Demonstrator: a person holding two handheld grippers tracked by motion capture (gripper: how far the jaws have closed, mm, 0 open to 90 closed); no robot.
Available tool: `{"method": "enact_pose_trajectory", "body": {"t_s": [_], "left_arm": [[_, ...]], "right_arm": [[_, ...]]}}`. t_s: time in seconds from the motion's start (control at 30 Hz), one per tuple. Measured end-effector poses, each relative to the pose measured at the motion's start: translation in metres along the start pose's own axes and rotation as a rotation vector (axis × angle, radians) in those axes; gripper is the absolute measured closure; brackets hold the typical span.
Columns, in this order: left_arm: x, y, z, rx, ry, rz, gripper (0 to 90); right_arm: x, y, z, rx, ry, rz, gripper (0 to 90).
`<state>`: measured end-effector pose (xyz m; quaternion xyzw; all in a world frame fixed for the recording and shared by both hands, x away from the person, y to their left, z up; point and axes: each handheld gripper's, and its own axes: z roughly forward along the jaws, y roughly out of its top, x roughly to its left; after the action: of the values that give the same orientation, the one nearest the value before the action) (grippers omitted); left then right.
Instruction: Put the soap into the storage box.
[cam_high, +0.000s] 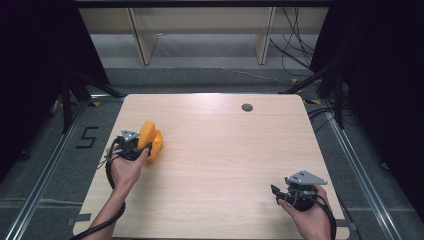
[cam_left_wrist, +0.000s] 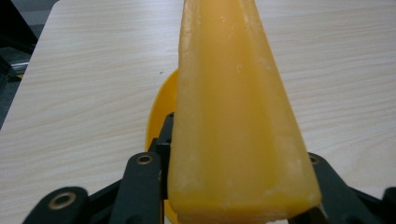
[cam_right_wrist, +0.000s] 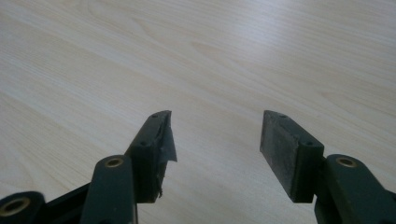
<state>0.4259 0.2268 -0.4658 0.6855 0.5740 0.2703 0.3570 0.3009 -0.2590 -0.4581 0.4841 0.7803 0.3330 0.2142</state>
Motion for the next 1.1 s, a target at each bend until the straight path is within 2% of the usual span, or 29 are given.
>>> {"method": "enact_pose_trajectory", "body": {"t_s": [0.33, 0.37, 0.4, 0.43, 0.57, 0.63, 0.77, 0.83, 0.9, 0.93, 1.07, 1.1], "left_arm": [[0.001, -0.001, 0.007, -0.004, -0.007, 0.021, 60.3], [0.002, -0.001, 0.007, 0.008, -0.005, 0.032, 60.3], [0.001, -0.001, 0.009, -0.003, -0.003, 0.019, 60.3], [0.001, -0.001, 0.009, -0.003, -0.005, 0.02, 60.3], [0.0, -0.003, 0.012, 0.001, -0.007, 0.024, 60.3], [0.0, -0.003, 0.013, 0.008, -0.01, 0.033, 60.3], [0.0, -0.004, 0.016, 0.014, -0.015, 0.035, 60.3], [0.001, -0.004, 0.016, 0.032, -0.009, 0.061, 60.2], [0.001, -0.005, 0.017, 0.033, -0.011, 0.057, 60.2], [0.001, -0.006, 0.018, 0.027, -0.012, 0.053, 60.2], [0.001, -0.007, 0.019, 0.015, -0.014, 0.038, 60.2], [0.002, -0.007, 0.019, 0.028, -0.017, 0.051, 60.2]], "right_arm": [[0.0, 0.0, 0.0, 0.001, 0.001, 0.0, 44.1], [0.0, 0.0, 0.0, 0.001, 0.0, 0.0, 44.0], [0.0, 0.0, 0.0, 0.001, -0.002, -0.004, 44.0], [-0.001, 0.0, 0.0, -0.002, -0.013, -0.011, 44.0], [0.0, 0.0, 0.0, 0.002, -0.002, -0.004, 44.0], [-0.002, -0.001, 0.001, -0.01, -0.014, -0.031, 44.0], [-0.002, -0.001, 0.001, -0.007, -0.015, -0.034, 44.0], [-0.002, -0.001, 0.001, -0.009, -0.014, -0.032, 44.1], [-0.001, -0.001, 0.0, -0.004, -0.011, -0.014, 44.0], [-0.002, -0.001, 0.001, -0.007, -0.015, -0.035, 44.0], [-0.002, -0.001, 0.001, -0.005, -0.013, -0.034, 44.1], [-0.002, -0.001, 0.001, -0.005, -0.013, -0.034, 44.1]]}}
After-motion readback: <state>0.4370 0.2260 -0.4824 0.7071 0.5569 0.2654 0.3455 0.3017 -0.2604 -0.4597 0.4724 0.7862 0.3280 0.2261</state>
